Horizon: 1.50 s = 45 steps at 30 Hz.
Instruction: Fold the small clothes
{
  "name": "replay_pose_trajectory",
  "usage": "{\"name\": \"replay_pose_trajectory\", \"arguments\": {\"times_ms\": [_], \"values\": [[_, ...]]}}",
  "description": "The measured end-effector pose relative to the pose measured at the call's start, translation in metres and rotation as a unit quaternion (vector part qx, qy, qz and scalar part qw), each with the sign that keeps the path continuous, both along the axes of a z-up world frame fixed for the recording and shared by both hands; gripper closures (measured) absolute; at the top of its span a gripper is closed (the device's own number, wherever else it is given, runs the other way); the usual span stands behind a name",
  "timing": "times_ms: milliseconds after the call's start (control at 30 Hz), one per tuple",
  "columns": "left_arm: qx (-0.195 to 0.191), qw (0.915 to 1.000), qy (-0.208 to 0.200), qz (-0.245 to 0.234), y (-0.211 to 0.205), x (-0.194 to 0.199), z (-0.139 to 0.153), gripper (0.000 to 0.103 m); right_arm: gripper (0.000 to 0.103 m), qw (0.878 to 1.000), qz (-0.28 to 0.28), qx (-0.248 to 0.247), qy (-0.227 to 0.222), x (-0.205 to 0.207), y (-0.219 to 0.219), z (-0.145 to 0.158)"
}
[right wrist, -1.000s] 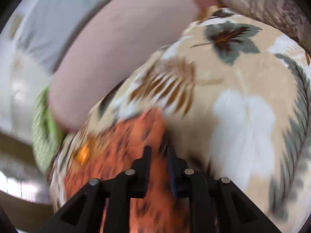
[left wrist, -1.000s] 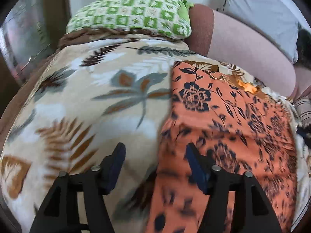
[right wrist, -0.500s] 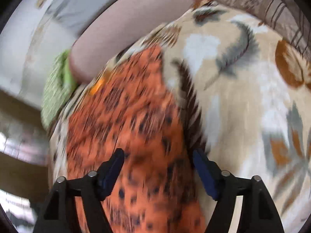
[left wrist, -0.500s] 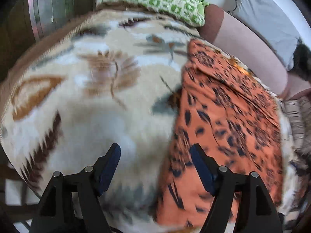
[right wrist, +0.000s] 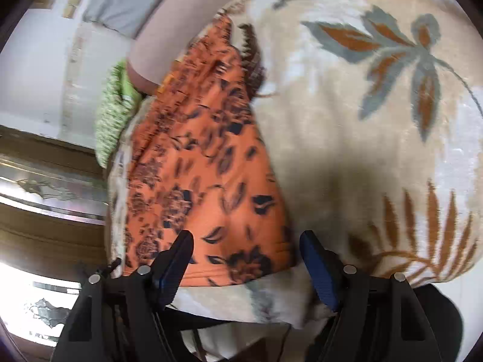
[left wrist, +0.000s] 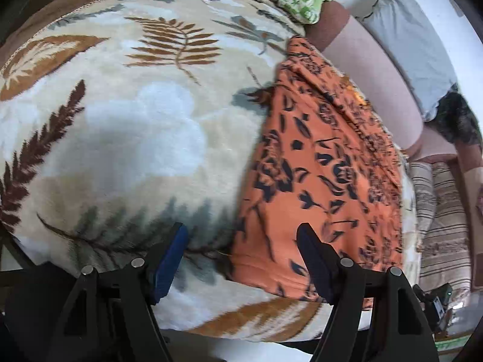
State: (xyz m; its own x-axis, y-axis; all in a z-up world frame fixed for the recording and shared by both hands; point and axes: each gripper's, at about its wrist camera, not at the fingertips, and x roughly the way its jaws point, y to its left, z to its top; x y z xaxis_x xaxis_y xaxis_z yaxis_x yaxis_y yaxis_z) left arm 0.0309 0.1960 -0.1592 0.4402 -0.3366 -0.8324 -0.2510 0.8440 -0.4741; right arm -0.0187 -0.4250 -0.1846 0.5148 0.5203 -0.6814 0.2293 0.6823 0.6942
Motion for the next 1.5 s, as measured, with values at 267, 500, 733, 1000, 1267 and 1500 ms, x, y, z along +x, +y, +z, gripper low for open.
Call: {"name": "replay_pose_trajectory", "arguments": {"times_ms": [267,500,733,1000,1267,1500], "values": [[0.013,0.9998,-0.012,-0.007,-0.008,-0.003,-0.01,0.03,0.034,0.999,-0.022,0.006,0.032,0.008,0.001,-0.018],[-0.01,0.9999,0.002,0.011,0.004,-0.005,-0.018,0.086,0.07,0.999,-0.011,-0.045,0.017,0.004,0.01,-0.003],[0.023,0.9994,-0.012,-0.023,-0.016,-0.01,-0.009,0.039,0.066,0.999,0.002,-0.032,0.039,0.007,0.01,-0.016],[0.055,0.9977,-0.017,-0.034,-0.016,-0.012,-0.006,0.095,0.088,1.0,0.008,-0.003,0.026,0.005,0.008,-0.015],[0.024,0.9972,-0.069,-0.01,0.001,-0.015,0.034,0.096,0.091,0.999,-0.001,0.034,-0.036,0.005,-0.002,0.021],[0.017,0.9974,-0.07,0.004,0.012,-0.013,0.038,0.096,0.091,0.998,-0.013,0.037,-0.049,0.013,-0.012,0.038]]}}
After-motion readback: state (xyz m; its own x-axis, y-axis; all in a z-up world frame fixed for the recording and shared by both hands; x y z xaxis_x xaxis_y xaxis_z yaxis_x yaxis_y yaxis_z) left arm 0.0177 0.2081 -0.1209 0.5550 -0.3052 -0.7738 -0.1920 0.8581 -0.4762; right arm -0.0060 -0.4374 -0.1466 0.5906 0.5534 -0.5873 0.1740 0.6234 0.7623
